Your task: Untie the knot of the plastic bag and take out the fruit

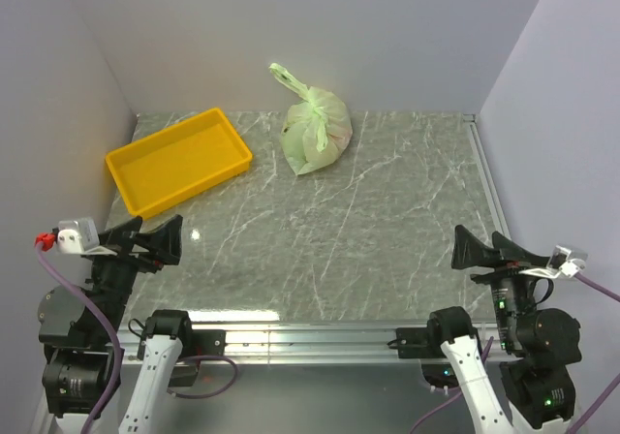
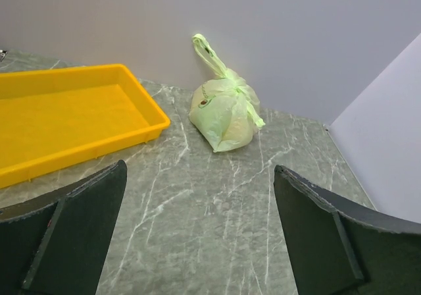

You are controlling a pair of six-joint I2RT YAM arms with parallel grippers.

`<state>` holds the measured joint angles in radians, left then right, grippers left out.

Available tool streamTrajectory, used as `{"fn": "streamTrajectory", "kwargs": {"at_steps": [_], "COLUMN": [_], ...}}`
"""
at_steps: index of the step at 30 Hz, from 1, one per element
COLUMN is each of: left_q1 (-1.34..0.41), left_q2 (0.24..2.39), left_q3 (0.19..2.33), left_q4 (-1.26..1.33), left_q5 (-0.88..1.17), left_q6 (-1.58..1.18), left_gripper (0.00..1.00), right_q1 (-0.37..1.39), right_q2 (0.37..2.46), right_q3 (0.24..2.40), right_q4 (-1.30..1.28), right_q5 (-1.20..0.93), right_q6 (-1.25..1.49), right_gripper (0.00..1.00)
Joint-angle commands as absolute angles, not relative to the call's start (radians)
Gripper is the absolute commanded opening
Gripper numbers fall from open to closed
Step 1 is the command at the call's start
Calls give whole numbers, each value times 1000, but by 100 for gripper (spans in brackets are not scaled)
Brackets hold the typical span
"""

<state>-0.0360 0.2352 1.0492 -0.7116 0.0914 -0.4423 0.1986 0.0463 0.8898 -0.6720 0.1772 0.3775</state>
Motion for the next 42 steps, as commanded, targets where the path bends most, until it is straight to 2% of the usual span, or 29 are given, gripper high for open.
{"fn": "streamTrajectory", "kwargs": {"at_steps": [1,9,15,21,28,31,37,40,42], "left_q1": [-31,-31,-31,-29,-29,-31,-31,-31,-31], "left_q2": [253,327,362,330,359,364,382,391,394], "left_q3": [1046,1040,1012,999,982,965,966,989,1008], "left_q4": [-706,-807,-870,-900,-928,-928,-960,-986,-1011], "left_q5": [74,20,107,167,271,294,311,285,275], "left_q6": [-469,-583,-670,-680,-689,-703,-709,-701,-689], "left_gripper": [99,99,99,99,99,99,99,99,99], "right_q1": [206,206,206,233,399,463,528,531,532], "right_q2": [92,250,578,1012,1556,1705,2026,2168,2244], "right_q3": [890,913,980,1110,1391,1453,1696,1834,1905], "right_q4": [-634,-657,-681,-577,-395,-222,-120,-149,-155], "right_q5": [164,88,11,-160,-124,-91,78,159,222], "right_q6": [377,400,430,374,386,435,498,528,529], "right_gripper": [100,100,100,100,100,100,100,97,90]}}
